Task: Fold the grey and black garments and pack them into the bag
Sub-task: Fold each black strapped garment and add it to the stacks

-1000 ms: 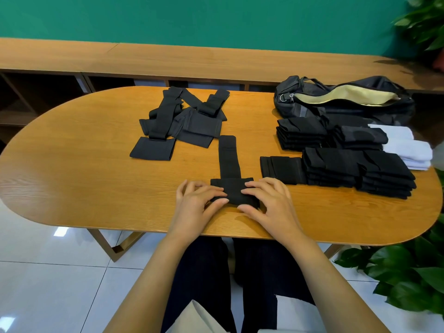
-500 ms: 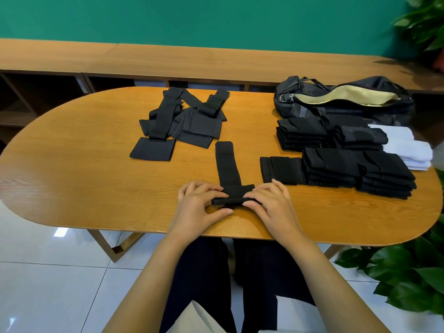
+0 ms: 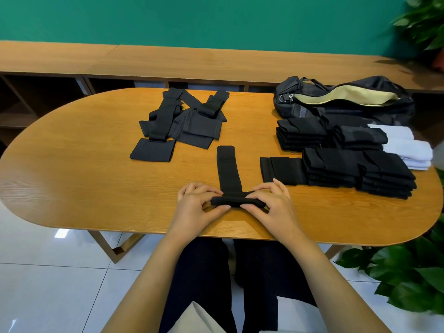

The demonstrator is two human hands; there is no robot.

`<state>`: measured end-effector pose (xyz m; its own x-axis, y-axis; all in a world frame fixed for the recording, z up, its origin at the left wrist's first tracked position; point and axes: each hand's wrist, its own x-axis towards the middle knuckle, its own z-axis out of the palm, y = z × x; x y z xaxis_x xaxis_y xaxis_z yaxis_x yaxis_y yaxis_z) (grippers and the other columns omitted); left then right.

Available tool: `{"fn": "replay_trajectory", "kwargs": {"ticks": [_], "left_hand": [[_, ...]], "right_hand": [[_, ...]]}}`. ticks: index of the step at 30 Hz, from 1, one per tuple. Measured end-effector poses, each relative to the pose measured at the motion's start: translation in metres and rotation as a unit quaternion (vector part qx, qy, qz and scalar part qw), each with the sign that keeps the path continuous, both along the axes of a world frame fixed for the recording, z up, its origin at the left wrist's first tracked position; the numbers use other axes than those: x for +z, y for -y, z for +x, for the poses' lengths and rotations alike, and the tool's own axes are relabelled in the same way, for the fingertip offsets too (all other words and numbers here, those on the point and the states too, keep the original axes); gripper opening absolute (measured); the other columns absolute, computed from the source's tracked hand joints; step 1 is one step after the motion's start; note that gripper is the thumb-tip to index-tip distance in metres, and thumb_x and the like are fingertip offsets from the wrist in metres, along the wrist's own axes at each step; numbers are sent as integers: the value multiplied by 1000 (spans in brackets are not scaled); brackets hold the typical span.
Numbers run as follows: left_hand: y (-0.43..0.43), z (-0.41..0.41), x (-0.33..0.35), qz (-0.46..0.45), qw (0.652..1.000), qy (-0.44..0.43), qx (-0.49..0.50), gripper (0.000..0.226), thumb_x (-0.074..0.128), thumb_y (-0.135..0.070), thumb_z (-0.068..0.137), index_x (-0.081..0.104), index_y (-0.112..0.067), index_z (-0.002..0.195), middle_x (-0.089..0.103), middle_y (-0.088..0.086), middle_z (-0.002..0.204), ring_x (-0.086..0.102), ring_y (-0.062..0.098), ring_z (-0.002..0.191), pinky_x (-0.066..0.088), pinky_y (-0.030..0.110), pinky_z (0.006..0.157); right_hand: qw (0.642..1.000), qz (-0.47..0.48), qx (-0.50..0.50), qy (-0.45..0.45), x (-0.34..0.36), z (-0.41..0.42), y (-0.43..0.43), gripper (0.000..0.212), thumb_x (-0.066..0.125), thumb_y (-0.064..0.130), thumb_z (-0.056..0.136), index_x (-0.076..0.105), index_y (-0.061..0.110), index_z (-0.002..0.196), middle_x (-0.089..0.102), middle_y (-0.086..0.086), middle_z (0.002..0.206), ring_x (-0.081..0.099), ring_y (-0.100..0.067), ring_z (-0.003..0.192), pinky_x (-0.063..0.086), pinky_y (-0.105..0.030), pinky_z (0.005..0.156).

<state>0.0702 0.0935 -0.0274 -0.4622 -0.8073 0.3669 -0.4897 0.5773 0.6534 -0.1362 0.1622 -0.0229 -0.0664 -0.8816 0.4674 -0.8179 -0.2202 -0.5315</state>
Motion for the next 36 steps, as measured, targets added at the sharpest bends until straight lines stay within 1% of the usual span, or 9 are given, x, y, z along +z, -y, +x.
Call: {"fn": "replay_trajectory", "kwargs": {"ticks": [2,4,8,12,15,19,23,27,36], "left_hand": [[-1,0,1,8,1000,-1,0,31,59,-63,77,70,-40,95,62,-25,107,43,1,113,20,33,104],[-1,0,2,9,1000,-1,2,30,54,-67,77,65,-46,94,62,-26,103,44,-1,110,21,33,103],[-1,-1,1,18,1000,-12,13,31,55,-69,78,65,-41,80,62,-27,88,45,-5,104,26,37,103],[-3,0,1,42,997,-36,57,46,53,-65,74,71,-23,78,58,-16,87,38,-17,102,32,38,102],[-3,0,3,34,997,-28,63,14,67,-44,83,61,-36,73,54,-20,86,38,-18,101,33,39,102],[-3,0,3,1,998,-9,56,4,64,-36,88,64,-35,91,58,-20,89,47,-1,96,28,41,105],[-2,-1,2,-14,995,13,93,26,57,-44,88,66,-23,100,59,-15,87,48,6,93,30,37,101],[-3,-2,4,34,993,-21,115,56,68,-35,87,46,-30,138,56,-19,87,48,1,94,21,24,97],[-3,-4,4,28,990,7,136,60,65,-40,88,44,-27,143,57,-15,81,49,4,91,19,24,95]], "right_hand": [[999,-3,-10,32,-1,-1,0,22,71,38,82,75,19,94,55,13,96,25,31,111,18,-36,112],[999,2,-18,51,-1,-1,0,26,67,43,82,74,22,96,56,11,96,24,31,111,19,-36,114],[997,24,-26,70,0,-2,-2,40,62,63,78,69,33,103,55,14,106,33,13,114,22,-34,113],[995,74,-55,45,1,-2,-1,38,63,56,81,70,26,104,48,13,112,41,-8,115,31,-27,96],[992,99,-72,21,0,-2,0,25,64,41,88,70,19,99,46,12,109,40,-9,110,31,-24,89],[991,103,-82,39,0,-2,0,15,64,39,88,60,25,88,48,10,105,42,-11,107,33,-24,86],[991,98,-85,37,-1,-2,-1,16,60,39,91,58,23,88,50,8,102,43,-12,106,34,-25,84],[995,64,-76,8,-1,-2,-1,18,54,38,95,59,22,88,51,12,95,42,-7,97,35,-28,84],[995,49,-90,8,-2,-3,1,15,60,41,90,54,30,83,55,15,86,44,-7,93,32,-28,87]]}}
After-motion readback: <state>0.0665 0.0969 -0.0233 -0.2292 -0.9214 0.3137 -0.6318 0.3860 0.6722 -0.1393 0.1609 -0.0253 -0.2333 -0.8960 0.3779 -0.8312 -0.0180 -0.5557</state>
